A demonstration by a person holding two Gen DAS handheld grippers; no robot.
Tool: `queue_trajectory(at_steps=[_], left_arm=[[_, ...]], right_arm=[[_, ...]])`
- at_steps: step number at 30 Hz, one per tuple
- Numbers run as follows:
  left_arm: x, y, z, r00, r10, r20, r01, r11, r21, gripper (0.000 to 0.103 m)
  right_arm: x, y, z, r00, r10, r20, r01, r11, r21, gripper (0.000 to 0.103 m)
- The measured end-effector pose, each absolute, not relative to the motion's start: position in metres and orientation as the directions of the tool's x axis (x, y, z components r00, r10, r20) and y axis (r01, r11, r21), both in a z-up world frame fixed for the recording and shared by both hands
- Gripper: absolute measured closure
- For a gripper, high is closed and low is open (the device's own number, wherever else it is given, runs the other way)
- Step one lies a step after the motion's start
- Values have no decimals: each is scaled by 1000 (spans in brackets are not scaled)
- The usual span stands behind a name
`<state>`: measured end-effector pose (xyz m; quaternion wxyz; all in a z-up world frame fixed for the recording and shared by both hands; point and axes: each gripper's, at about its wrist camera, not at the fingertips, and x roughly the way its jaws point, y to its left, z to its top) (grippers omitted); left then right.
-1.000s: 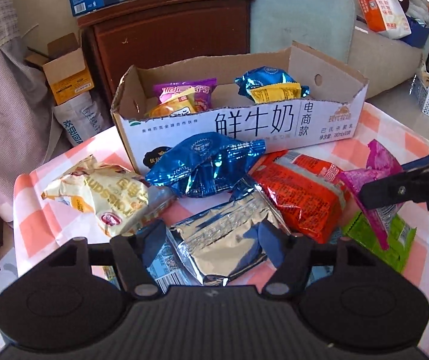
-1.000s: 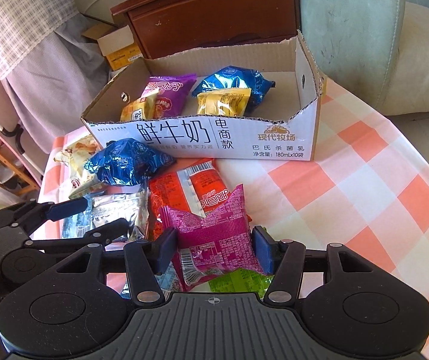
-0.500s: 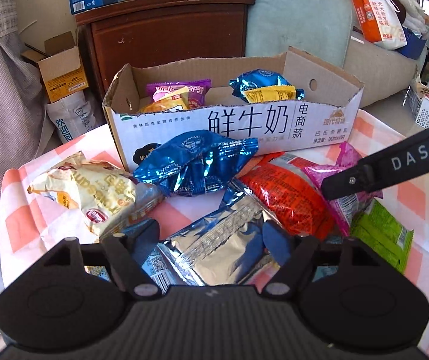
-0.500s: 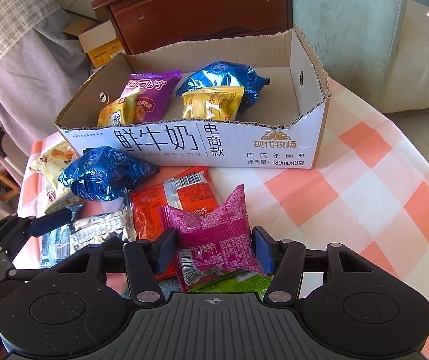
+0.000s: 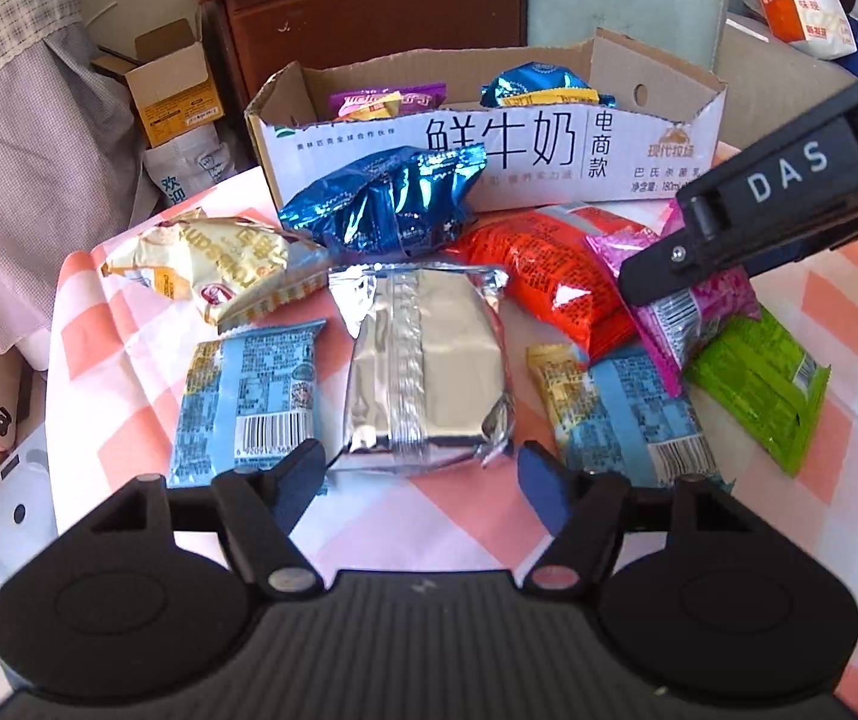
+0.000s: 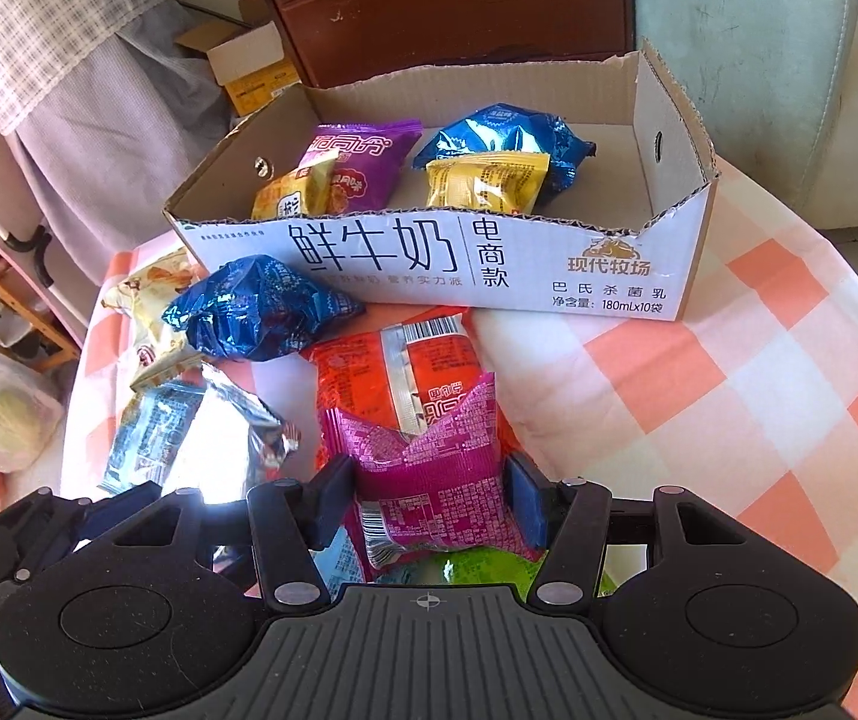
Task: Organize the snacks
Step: 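Hold pink bag in right gripper while left gripper lowers onto and grasps silver foil bag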
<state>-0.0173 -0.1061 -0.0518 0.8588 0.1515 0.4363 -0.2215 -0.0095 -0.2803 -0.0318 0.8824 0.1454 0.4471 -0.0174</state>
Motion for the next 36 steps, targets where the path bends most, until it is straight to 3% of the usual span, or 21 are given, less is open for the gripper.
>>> queue_trajectory(at_steps=[3, 12, 19, 22, 25, 36], left_arm=[[-19, -94, -50, 486, -268, -832, 454, 891, -21, 34], [-7, -91, -32, 526, -280, -803, 386, 920, -68, 30], [13, -127, -45, 537, -178, -825, 391, 919, 56, 27], [18, -135, -55, 534, -142, -833, 388, 917, 92, 29], [16, -134, -53, 525, -181, -831, 391, 919, 47, 45], [1, -122, -27, 556, -206, -805, 380, 925, 25, 45]], right_arm=[[-20, -279, -29, 602, 106, -791, 156, 956, 247, 49], [-43, -290, -12, 646, 99, -757, 192, 938, 287, 49], [-31, -287, -13, 634, 98, -767, 195, 940, 281, 49], [-29, -287, -12, 638, 104, -763, 191, 938, 288, 49], [-26, -289, -13, 634, 107, -766, 192, 937, 291, 49], [-28, -290, -9, 642, 119, -757, 189, 933, 306, 49]])
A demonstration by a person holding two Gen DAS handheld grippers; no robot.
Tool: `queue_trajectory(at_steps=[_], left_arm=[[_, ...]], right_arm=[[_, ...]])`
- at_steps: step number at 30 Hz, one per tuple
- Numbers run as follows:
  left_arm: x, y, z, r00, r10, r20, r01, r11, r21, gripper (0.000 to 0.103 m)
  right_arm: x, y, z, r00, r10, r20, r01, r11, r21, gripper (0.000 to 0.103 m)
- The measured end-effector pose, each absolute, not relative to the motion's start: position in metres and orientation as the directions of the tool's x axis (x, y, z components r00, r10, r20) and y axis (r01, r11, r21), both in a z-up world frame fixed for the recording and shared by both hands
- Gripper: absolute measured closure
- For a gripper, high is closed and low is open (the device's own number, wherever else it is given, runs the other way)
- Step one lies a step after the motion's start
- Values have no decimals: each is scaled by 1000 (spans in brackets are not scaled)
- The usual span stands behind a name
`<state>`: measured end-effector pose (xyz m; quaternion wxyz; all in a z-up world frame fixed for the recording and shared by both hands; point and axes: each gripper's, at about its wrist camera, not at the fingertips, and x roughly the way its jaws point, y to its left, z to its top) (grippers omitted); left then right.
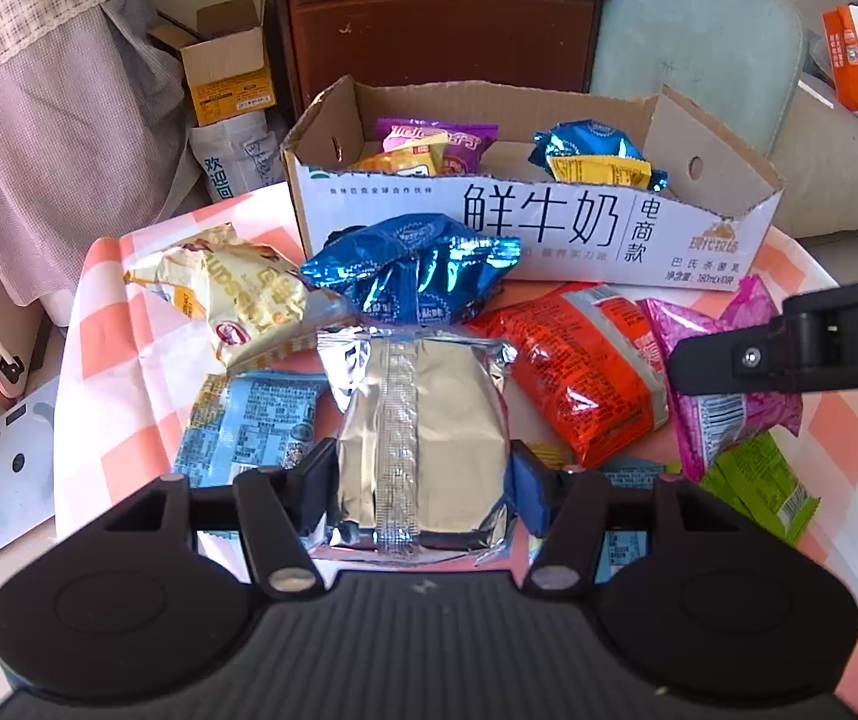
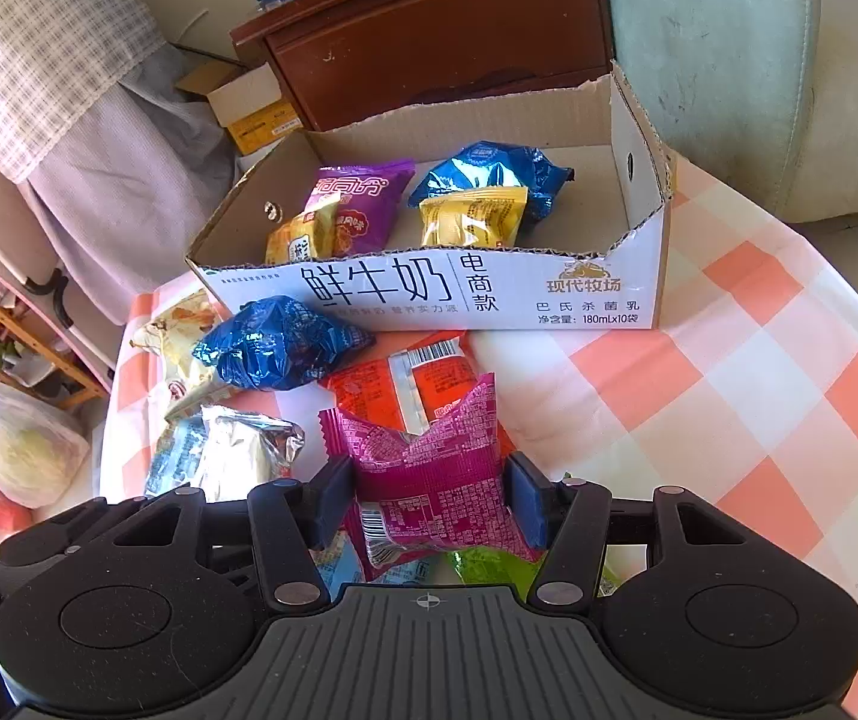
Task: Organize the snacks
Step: 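Carry pink bag and silver foil bag over the cardboard box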
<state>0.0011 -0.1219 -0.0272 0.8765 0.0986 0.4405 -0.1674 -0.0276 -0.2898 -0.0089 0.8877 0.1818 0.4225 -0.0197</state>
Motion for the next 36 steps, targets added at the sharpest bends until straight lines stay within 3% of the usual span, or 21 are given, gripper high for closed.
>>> queue_trajectory(at_steps=[19, 36], left_arm=[[42, -116, 34, 666, -235, -708, 323, 946, -10, 45], [111, -137, 33, 645, -267, -716, 297, 951, -87, 45]], right_arm=[[-19, -293, 42, 773, 103, -626, 144, 933, 331, 49], [33, -313, 40, 807, 39, -589, 229, 899, 374, 49]])
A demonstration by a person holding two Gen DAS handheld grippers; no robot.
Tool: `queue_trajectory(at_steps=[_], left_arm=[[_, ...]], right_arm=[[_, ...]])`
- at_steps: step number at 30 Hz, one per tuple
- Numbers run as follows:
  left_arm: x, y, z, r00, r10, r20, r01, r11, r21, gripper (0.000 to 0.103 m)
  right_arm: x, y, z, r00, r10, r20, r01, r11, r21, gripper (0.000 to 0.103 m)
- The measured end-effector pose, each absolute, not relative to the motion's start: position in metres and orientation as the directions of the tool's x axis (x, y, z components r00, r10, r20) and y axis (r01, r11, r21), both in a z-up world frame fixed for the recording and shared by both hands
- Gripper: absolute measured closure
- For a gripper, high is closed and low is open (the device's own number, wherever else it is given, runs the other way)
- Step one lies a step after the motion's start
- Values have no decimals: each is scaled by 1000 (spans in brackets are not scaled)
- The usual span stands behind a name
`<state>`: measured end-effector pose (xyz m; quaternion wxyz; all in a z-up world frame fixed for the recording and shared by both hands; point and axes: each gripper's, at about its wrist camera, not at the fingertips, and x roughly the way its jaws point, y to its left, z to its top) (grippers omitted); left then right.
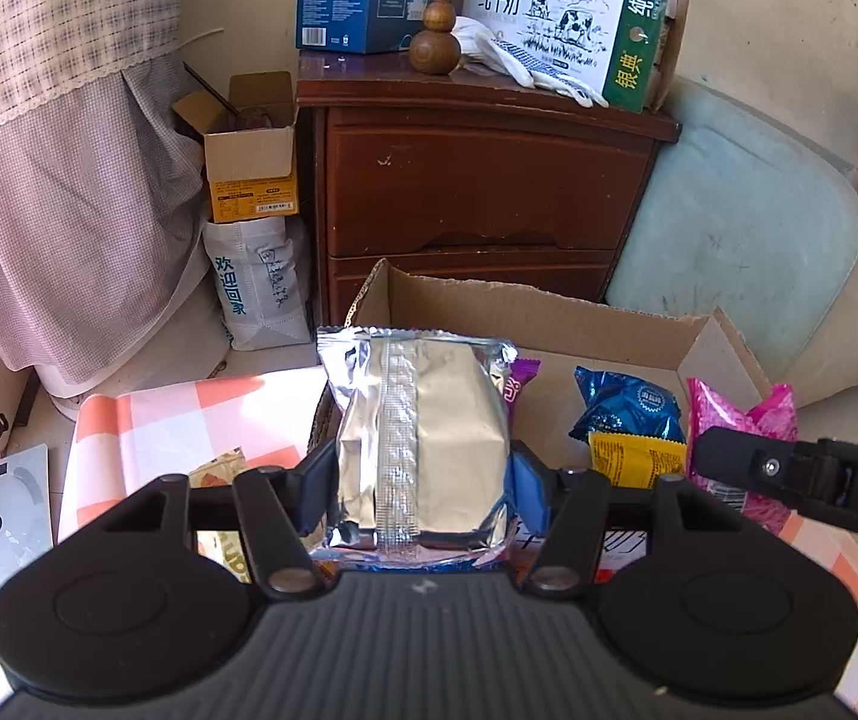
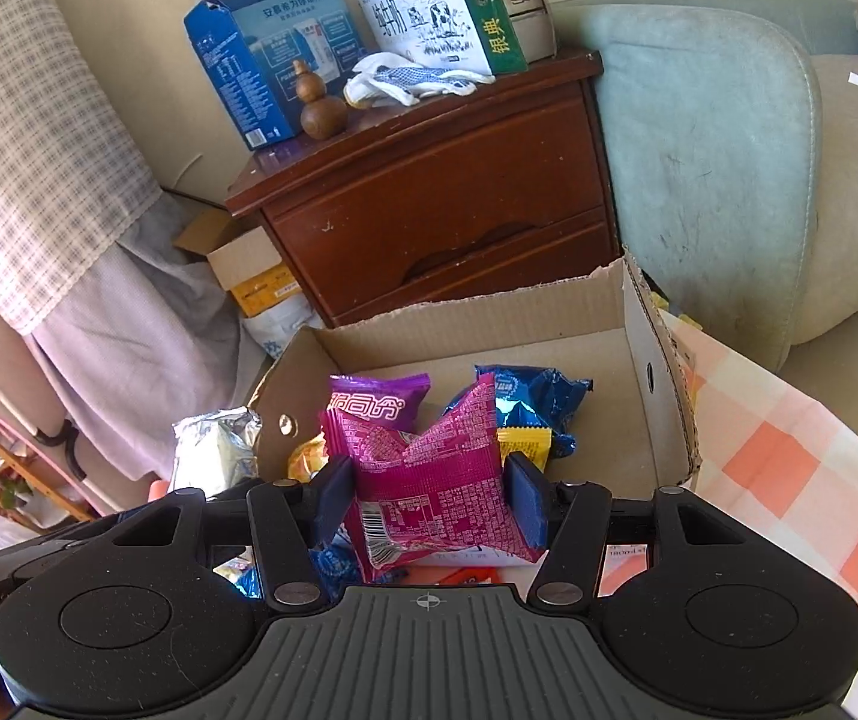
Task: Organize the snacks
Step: 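Carry pink bag and silver foil bag over the cardboard box, then lower both bags into the box and open both grippers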
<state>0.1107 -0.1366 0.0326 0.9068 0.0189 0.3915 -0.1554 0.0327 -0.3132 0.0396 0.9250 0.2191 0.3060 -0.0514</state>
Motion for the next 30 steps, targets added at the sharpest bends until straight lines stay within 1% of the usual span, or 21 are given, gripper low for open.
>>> queue_trajectory(at_steps=[8, 14, 16, 18, 19, 20, 21, 24, 30], left_arm=[[133, -145, 29, 652, -264, -711, 297, 951, -81, 45], [147, -151, 23, 652, -261, -712, 293, 953, -80, 45], [149, -154, 20, 654, -264, -709, 303, 950, -74, 44], [147, -156, 20, 668, -259, -697, 306, 950, -59, 34], [146, -156, 21, 675, -257, -692, 307, 950, -54, 25], [144, -156, 23, 680, -255, -687, 306, 951, -50, 25], [142, -156, 24, 679, -254, -689, 306, 951, -49, 25], [138, -153, 27, 665, -254, -702, 307, 950, -53, 25], [122, -149, 27, 641, -215, -737, 293, 956, -24, 25]], right_arm=[[58, -319, 35, 818, 41, -574, 248, 875, 416, 49], [76, -321, 31, 819, 2, -574, 286, 866, 411, 49], [81, -324, 29, 822, -17, -569, 304, 858, 413, 46], [84, -326, 27, 817, -32, -576, 325, 851, 413, 39], [85, -327, 26, 815, -31, -579, 327, 849, 414, 38], [85, -327, 26, 815, -27, -579, 325, 849, 418, 34], [84, -327, 26, 815, -26, -579, 324, 849, 418, 34], [81, -326, 28, 807, -26, -590, 318, 861, 398, 33], [70, -319, 29, 780, -7, -625, 293, 888, 355, 33]])
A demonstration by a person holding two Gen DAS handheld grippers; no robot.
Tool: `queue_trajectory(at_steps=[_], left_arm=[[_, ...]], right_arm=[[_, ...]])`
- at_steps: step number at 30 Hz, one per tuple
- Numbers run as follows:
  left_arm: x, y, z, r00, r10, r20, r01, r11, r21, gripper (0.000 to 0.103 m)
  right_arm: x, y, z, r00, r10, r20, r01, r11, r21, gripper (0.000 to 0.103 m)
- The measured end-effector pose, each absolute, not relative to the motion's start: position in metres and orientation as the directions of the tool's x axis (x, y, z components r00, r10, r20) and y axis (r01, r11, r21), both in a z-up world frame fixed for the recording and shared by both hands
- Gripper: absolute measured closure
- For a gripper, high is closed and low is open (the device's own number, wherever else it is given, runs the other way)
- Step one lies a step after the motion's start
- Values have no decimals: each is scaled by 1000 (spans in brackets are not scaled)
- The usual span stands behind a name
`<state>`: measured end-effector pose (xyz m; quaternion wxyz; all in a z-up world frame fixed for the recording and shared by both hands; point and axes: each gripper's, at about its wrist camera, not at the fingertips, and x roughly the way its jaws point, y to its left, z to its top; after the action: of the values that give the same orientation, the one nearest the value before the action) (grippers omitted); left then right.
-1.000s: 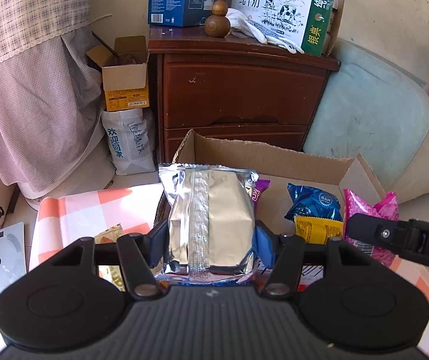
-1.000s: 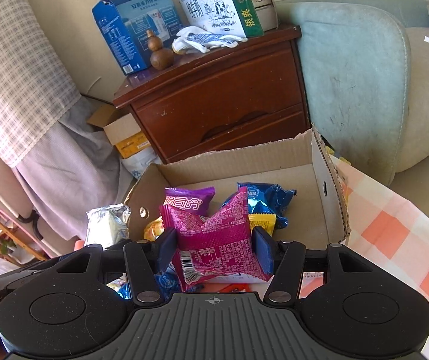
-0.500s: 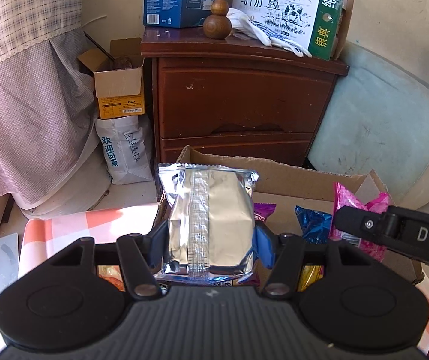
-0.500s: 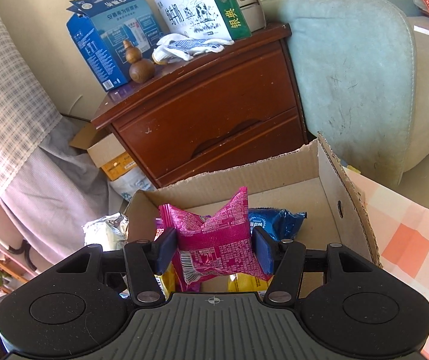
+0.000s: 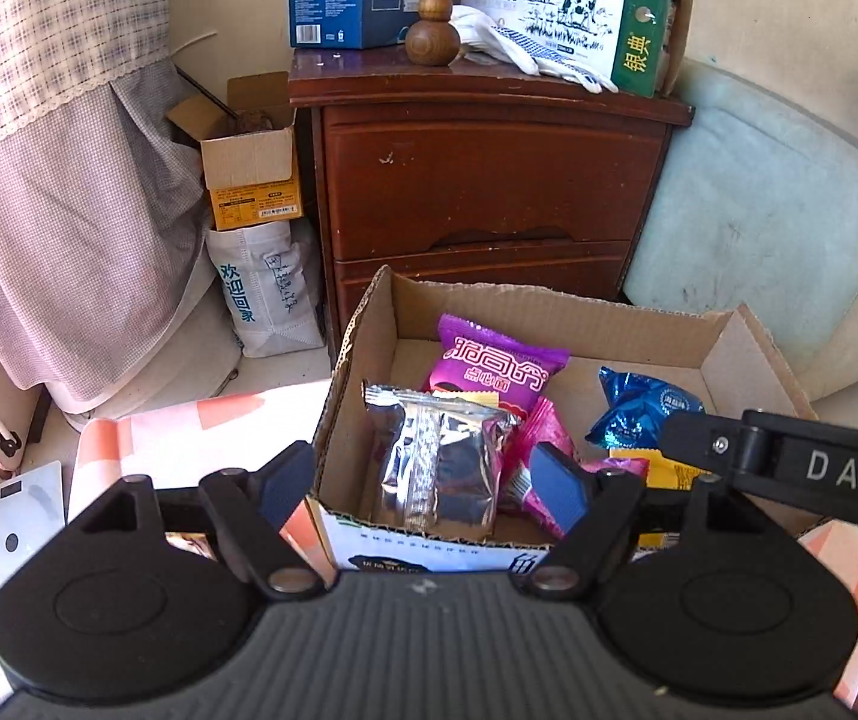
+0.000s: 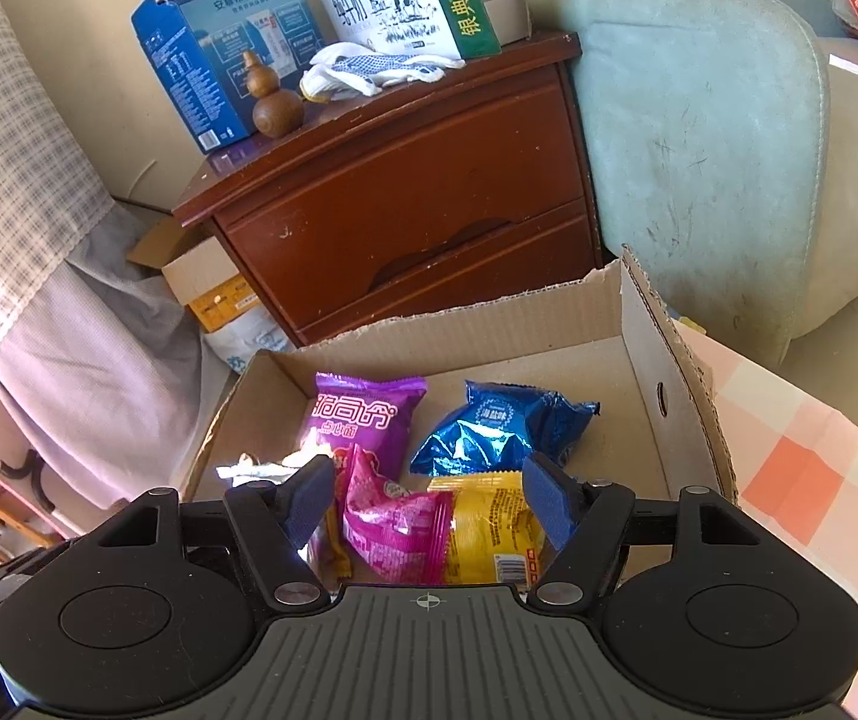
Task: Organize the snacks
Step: 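Lower both bags into the box and open both grippers, then withdraw both grippers from the box toward the remaining bags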
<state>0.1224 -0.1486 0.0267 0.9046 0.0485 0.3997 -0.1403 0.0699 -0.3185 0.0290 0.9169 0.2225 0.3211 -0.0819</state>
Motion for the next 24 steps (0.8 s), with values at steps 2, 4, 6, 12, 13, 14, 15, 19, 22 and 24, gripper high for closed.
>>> queue_trajectory(at_steps=[2, 4, 6, 12, 13, 14, 15, 19, 22, 24], left_arm=[[118, -147, 25, 627, -211, -750, 291, 956, -26, 25], [112, -146, 23, 615, -210, -760, 289, 957, -30, 25], [106, -144, 21, 606, -208, -768, 289, 957, -30, 25], [86, -138, 17, 584, -206, -785, 296, 955, -30, 24], [83, -138, 15, 580, -202, -789, 298, 954, -25, 24], [81, -137, 13, 577, -197, -793, 298, 954, -20, 24], [78, -136, 11, 574, -191, -796, 296, 955, -16, 24], [69, -132, 7, 560, -185, -807, 292, 956, -16, 24], [62, -128, 5, 548, -189, -815, 283, 959, -31, 24], [55, -126, 3, 534, -197, -822, 285, 957, -44, 24]], right_arm=[[66, -316, 28, 771, -7, -637, 289, 895, 341, 32], [61, -314, 27, 763, -5, -647, 287, 899, 331, 32], [57, -312, 26, 756, -6, -654, 280, 907, 315, 31], [46, -305, 22, 739, -19, -673, 259, 931, 258, 30], [43, -304, 21, 735, -19, -677, 252, 936, 248, 30], [41, -302, 21, 731, -19, -682, 247, 939, 238, 30], [39, -301, 20, 727, -20, -686, 243, 943, 229, 30], [32, -298, 18, 713, -32, -700, 222, 958, 183, 29], [26, -295, 16, 704, -47, -708, 208, 968, 143, 27], [22, -295, 14, 699, -46, -714, 198, 971, 131, 26]])
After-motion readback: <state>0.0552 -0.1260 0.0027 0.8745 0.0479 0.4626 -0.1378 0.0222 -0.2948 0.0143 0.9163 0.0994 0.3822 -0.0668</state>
